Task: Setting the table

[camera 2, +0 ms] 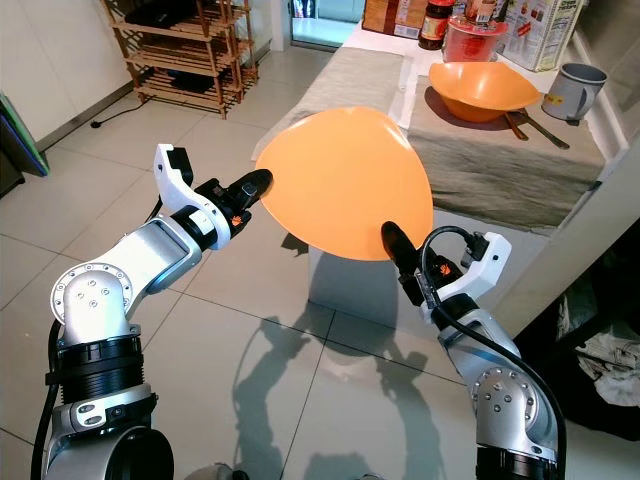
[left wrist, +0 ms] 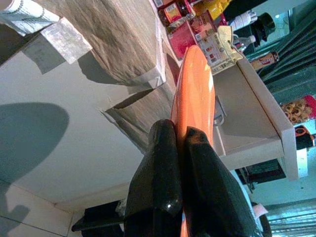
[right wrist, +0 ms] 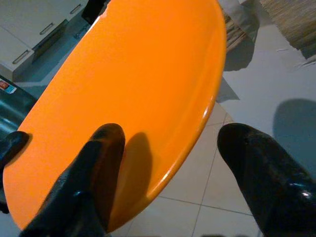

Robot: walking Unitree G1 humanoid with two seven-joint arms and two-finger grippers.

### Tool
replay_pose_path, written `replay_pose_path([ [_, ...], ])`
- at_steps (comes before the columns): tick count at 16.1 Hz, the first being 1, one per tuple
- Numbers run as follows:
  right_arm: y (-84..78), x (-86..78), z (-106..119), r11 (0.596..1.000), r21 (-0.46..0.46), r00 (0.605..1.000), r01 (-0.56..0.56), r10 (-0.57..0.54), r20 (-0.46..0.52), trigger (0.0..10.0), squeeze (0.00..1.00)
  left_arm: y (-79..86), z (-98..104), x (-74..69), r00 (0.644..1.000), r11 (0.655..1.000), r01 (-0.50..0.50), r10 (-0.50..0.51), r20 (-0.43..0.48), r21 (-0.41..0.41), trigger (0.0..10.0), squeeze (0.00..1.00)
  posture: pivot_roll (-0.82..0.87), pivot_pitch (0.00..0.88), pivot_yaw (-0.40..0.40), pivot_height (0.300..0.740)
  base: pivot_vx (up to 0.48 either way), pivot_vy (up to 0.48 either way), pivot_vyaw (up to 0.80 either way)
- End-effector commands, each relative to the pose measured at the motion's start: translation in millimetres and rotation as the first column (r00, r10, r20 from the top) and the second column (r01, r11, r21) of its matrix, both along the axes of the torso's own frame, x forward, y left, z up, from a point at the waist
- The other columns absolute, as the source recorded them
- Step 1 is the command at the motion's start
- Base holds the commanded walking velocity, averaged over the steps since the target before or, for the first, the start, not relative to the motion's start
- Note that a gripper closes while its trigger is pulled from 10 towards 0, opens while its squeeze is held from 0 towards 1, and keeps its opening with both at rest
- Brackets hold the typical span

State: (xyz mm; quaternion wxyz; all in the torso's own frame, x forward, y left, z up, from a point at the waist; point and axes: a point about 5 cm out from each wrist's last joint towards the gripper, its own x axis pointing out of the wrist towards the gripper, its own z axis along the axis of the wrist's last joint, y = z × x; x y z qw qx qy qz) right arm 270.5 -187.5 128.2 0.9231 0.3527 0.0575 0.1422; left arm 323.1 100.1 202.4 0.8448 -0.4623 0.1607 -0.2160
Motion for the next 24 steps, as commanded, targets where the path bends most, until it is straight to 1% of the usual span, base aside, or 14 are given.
replay_pose_path([
  [1, -5.6, 0.7, -5.9, 0.999, -0.014, 0.998, 0.04, -0.041, -0.038, 0.0, 0.0, -3.0, 27.4, -0.9, 0.994, 0.999, 0.018, -0.012, 0.112, -0.05, 0.0, 0.0, -0.05, 0.046, 0.014, 0.74, 0.0, 0.0, 0.0],
  [4, -2.8, 0.9, -5.8, 0.999, -0.009, 0.999, 0.038, -0.039, -0.038, 0.0, 0.0, -4.1, 29.0, -1.4, 0.993, 0.998, 0.02, -0.014, 0.116, -0.052, 0.0, 0.0, -0.05, 0.047, 0.013, 0.74, 0.0, 0.0, 0.0],
  [5, -0.9, 0.9, -5.5, 0.999, 0.008, 0.999, 0.036, -0.036, -0.038, 0.0, 0.0, -4.2, 29.2, -1.3, 0.993, 0.999, 0.022, -0.016, 0.119, -0.049, 0.0, 0.0, -0.05, 0.047, 0.013, 0.74, 0.0, 0.0, 0.0],
  [6, 2.0, 0.9, -5.0, 0.999, 0.013, 0.999, 0.033, -0.032, -0.036, 0.0, 0.0, -3.7, 28.2, -0.9, 0.993, 0.999, 0.02, -0.016, 0.121, -0.037, 0.0, 0.0, -0.05, 0.047, 0.014, 0.74, 0.0, 0.0, 0.0],
  [8, 2.5, 0.0, -6.4, 0.999, 0.009, 0.999, 0.033, -0.032, -0.038, 0.0, 0.0, -0.9, 25.5, 0.5, 0.991, 1.0, 0.01, -0.012, 0.134, 0.013, 0.0, 0.0, -0.05, 0.05, 0.015, 0.74, 0.0, 0.0, 0.0],
  [10, 2.7, -1.7, -8.1, 1.0, -0.006, 0.999, 0.03, -0.03, -0.041, 0.0, 0.0, 3.5, 19.2, 3.1, 0.992, 0.999, -0.006, 0.0, 0.126, 0.047, 0.0, 0.0, -0.05, 0.052, 0.016, 0.74, 0.0, 0.0, 0.0],
  [11, 2.8, -2.0, -8.2, 1.0, -0.006, 0.999, 0.03, -0.03, -0.043, 0.0, 0.0, 4.0, 18.2, 3.3, 0.992, 0.999, -0.008, 0.001, 0.125, 0.049, 0.0, 0.0, -0.05, 0.052, 0.016, 0.74, 0.0, 0.0, 0.0],
  [12, 3.0, -2.5, -8.6, 1.0, -0.007, 0.999, 0.029, -0.03, -0.043, 0.0, 0.0, 3.9, 15.9, 2.8, 0.992, 0.998, -0.004, -0.005, 0.127, 0.07, 0.0, 0.0, -0.05, 0.052, 0.018, 0.74, 0.0, 0.0, 0.0],
  [18, 3.7, -3.5, -9.8, 1.0, -0.01, 0.999, 0.028, -0.028, -0.046, 0.0, 0.0, 2.9, 11.5, 3.4, 0.991, 0.995, 0.002, -0.015, 0.131, 0.097, 0.0, 0.0, -0.05, 0.046, 0.019, 0.74, 0.0, 0.0, 0.0],
  [19, 3.9, -3.6, -9.9, 1.0, -0.011, 0.999, 0.026, -0.027, -0.045, 0.0, 0.0, 3.8, 10.2, 4.4, 0.99, 0.993, -0.002, -0.014, 0.138, 0.117, 0.0, 0.0, -0.06, 0.043, 0.019, 0.74, 0.0, 0.0, 0.0],
  [20, 4.0, -3.7, -10.0, 1.0, -0.012, 0.999, 0.027, -0.027, -0.046, 0.0, 0.0, 4.3, 9.3, 4.9, 0.99, 0.992, -0.004, -0.014, 0.14, 0.129, 2.5, 0.0, -0.06, 0.044, 0.02, 0.74, 0.0, 0.0, 0.0],
  [21, 4.1, -4.0, -10.4, 1.0, -0.014, 0.999, 0.024, -0.024, -0.047, 0.0, 0.0, 4.9, 5.9, 6.0, 0.991, 0.987, -0.006, -0.016, 0.136, 0.161, 10.0, 0.0, -0.06, 0.041, 0.02, 0.74, 0.0, 0.0, 0.0],
  [24, 3.7, -4.6, -11.9, 1.0, -0.019, 0.998, 0.021, -0.022, -0.05, 0.0, 0.0, 4.6, 0.9, 8.3, 0.991, 0.981, -0.005, -0.021, 0.133, 0.192, 10.0, 0.0, -0.06, 0.035, 0.019, 0.74, 0.0, 0.0, 0.0],
])
